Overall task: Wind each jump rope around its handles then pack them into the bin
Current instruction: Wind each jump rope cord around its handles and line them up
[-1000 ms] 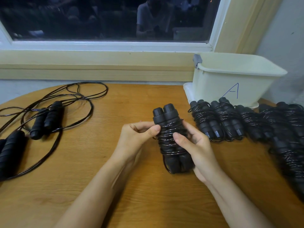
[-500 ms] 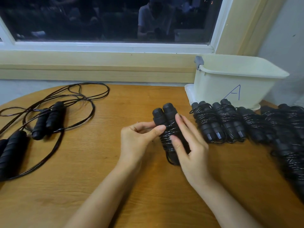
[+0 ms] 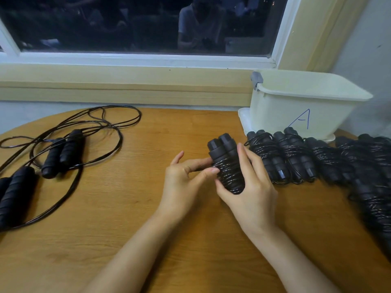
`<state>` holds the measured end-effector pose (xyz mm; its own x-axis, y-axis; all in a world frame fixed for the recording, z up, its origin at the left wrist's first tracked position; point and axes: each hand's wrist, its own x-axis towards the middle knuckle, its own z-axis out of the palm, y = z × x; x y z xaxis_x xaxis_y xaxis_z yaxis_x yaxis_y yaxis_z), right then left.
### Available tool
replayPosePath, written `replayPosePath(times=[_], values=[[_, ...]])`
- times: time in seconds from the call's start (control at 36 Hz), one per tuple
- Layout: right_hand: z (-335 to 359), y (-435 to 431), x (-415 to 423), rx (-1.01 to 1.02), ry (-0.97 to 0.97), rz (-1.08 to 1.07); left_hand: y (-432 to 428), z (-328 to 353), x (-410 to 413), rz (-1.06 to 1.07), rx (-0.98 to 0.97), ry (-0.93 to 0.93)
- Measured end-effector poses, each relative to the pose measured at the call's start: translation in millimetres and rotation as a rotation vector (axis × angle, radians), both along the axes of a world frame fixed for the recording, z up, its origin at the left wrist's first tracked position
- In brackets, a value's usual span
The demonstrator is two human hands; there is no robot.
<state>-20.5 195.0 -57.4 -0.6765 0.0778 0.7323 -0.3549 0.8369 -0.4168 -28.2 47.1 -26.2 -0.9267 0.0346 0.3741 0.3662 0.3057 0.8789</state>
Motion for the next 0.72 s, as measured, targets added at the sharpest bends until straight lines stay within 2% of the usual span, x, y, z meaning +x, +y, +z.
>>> replayPosePath(times=[0.17,0.33,0.56,0.72], values=[[1.7,-1.9,0.5,-0.269,-0.028,0.232,-2.2,-1.7,-3.1,-0.002,0.057,-0.051],[3.3,0.3,4.7,-0.583,-0.220,0.476,-8.0,2.9,-3.2,-0.121,0.229,-0.203],[10.1,1.8,7.9,-0.725,-0.394,0.629,-10.3,3.3,-4.6,-0.234,0.315,-0.224],[7.0,1.4,8.0,-0.654,-0.348,0.655,-9.1,2.2,-5.7,-0.138,0.449,-0.218]])
